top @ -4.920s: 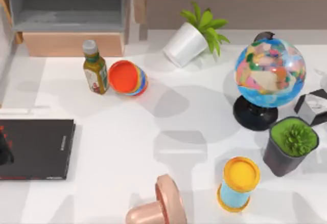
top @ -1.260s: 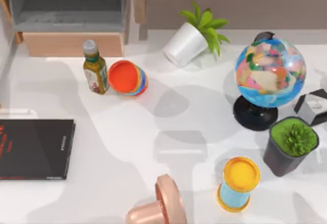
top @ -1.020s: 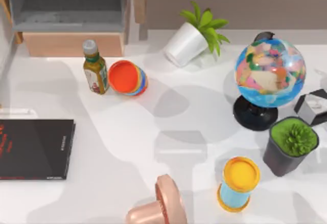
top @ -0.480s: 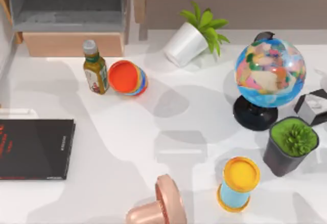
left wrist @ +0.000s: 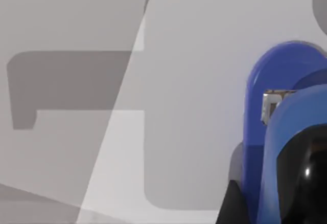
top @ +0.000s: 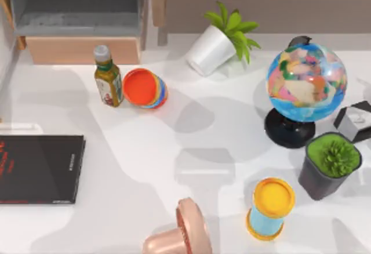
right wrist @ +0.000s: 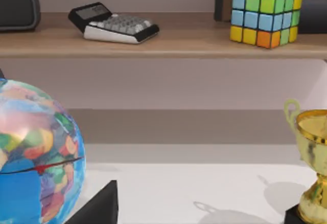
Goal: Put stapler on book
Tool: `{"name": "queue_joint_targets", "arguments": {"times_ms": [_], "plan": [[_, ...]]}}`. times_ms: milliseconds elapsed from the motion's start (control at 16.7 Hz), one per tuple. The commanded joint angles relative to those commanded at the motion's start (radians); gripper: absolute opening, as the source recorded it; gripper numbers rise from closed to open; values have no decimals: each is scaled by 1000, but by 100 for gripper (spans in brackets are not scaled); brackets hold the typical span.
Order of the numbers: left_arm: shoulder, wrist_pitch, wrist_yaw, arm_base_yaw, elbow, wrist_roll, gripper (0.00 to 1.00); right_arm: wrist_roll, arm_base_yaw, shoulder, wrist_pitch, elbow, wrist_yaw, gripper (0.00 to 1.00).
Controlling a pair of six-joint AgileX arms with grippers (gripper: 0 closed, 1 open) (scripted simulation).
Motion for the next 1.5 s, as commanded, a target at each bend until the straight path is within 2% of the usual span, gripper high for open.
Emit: {"name": "queue_joint_targets", "arguments": {"times_ms": [180, 480, 720, 960, 1200, 1500], "plan": [[-26, 0, 15, 7, -1, -8, 0, 0, 0, 0, 0, 0, 0, 100], [-187, 20, 106, 19, -87, -53, 0, 0, 0, 0, 0, 0, 0, 100], [-381, 61, 184, -17, -228, -87, 0, 0, 0, 0, 0, 0, 0, 100], [-592, 119, 224, -81, -421, -109, 0, 0, 0, 0, 0, 0, 0, 100], [-780, 182, 217, -167, -648, -114, 0, 0, 0, 0, 0, 0, 0, 100], [-934, 255, 140, -271, -948, -99, 0, 0, 0, 0, 0, 0, 0, 100]]}}
